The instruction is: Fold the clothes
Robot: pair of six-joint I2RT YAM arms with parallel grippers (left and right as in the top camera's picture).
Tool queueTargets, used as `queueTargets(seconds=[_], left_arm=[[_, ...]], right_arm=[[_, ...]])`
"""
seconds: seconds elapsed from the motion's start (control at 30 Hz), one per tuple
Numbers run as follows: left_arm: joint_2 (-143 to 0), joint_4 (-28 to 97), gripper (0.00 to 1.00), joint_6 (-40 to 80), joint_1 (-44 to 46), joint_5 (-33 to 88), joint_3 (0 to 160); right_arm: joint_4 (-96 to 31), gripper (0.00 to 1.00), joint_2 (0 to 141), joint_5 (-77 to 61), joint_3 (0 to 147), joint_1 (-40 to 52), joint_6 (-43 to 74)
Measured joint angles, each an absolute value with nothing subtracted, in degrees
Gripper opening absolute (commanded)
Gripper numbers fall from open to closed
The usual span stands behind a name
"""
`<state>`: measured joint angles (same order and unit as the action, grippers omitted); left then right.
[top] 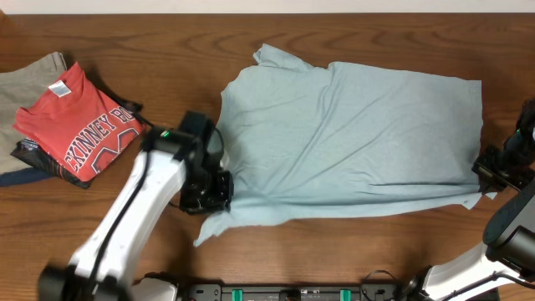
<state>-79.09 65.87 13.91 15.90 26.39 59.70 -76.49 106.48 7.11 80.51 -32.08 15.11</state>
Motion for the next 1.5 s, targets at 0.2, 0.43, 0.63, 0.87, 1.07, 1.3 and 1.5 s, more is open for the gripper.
queueTargets(seconds=[0.2,0.43,0.63,0.87,1.07,1.3,1.5], left_arm=[[-71.61,50.89,0.06,18.02,15.86,21.34,60.34],[-75.24,33.08,0.06,19.62,15.86,18.61,60.53],[-83.33,19.62,0.06,19.73,15.86,17.72,60.69],[-93.58,6.92,0.64,19.84,15.86,17.58,60.73],[-98.04,10.50,0.76,20.25,15.86,17.58,60.73],[-98.59,20.05,0.81,19.29,15.86,14.59,60.73],[-98.59,24.29,0.84,19.25,15.81,5.34,60.73]], right_arm=[[-71.79,0.01,106.48,3.25,80.49,-32.08,14.83],[-64.82,0.01,106.48,-0.95,80.49,-32.08,14.81],[-55.86,0.01,106.48,-6.55,80.49,-32.08,14.81],[-48.84,0.33,106.48,-9.61,80.49,-32.08,15.18],[-50.46,0.36,106.48,-7.31,80.49,-32.08,15.53],[-52.82,0.36,106.45,-3.88,79.44,-32.08,15.51],[-51.40,0.36,106.48,-0.99,73.08,-32.08,15.51]])
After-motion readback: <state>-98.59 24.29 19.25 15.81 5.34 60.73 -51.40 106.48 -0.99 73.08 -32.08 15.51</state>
